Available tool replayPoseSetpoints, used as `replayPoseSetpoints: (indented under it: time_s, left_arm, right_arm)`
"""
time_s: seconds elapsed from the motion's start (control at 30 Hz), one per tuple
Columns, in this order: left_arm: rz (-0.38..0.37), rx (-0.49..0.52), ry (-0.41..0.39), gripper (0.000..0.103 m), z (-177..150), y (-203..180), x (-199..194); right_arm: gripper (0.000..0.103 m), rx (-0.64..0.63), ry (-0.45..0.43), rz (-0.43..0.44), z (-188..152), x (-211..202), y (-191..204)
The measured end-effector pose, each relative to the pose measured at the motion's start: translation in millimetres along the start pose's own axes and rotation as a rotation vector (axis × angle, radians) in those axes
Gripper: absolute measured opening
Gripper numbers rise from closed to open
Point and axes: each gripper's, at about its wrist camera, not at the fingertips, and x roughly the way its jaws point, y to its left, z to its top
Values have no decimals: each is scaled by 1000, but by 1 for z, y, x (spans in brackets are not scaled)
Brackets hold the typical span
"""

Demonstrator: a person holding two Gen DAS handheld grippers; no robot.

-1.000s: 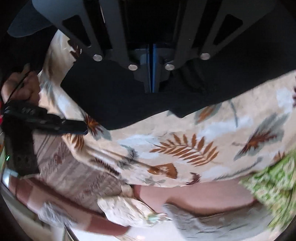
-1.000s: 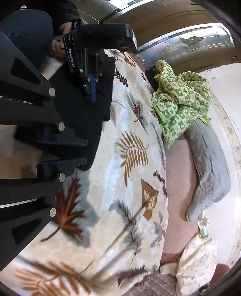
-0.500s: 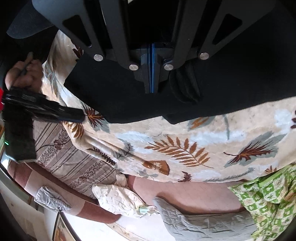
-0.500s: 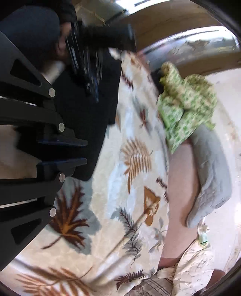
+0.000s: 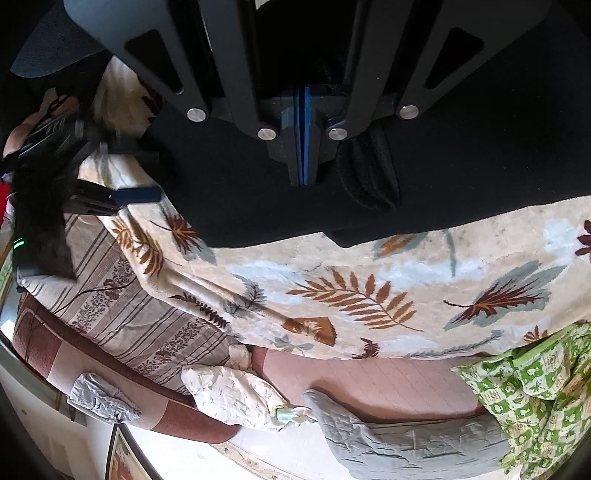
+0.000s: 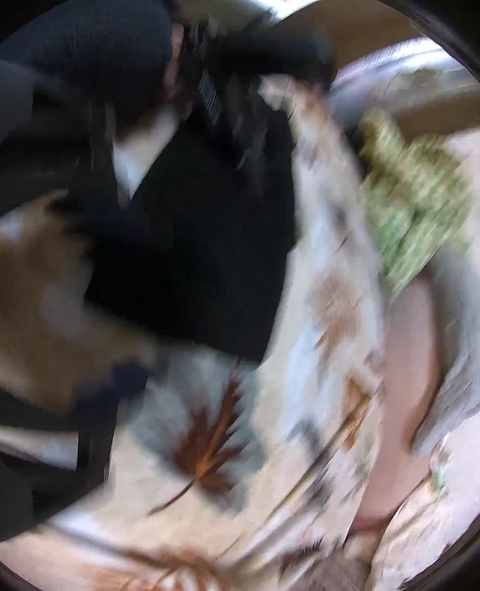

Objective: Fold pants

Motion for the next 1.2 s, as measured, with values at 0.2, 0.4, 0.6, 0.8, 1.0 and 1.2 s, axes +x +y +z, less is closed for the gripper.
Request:
replayPoseSetpoints:
  time_s: [0.2, 0.4, 0.6, 0.8, 1.0, 1.2]
  left_arm:
    - [-131, 85, 19, 58, 2, -15, -1]
    - [-216, 65, 26, 80, 7, -17, -3]
    - [-217, 14, 0, 80, 12, -16, -17]
    - [-63, -67, -178, 85, 18, 1, -111]
    - [47, -435, -272, 86, -40, 54, -187]
    - [39, -930, -370, 86, -104, 115, -208]
  right_arm:
    - [102, 125, 48, 78, 5, 2, -19]
    - [103, 172, -25, 100, -1, 3, -26]
    - [103, 203, -10, 137, 2, 4, -33]
    - [103, 173, 3, 119, 2, 4, -29]
    - [103, 185, 5, 103, 3, 5, -27]
    - [103, 183, 1, 92, 3, 6, -26]
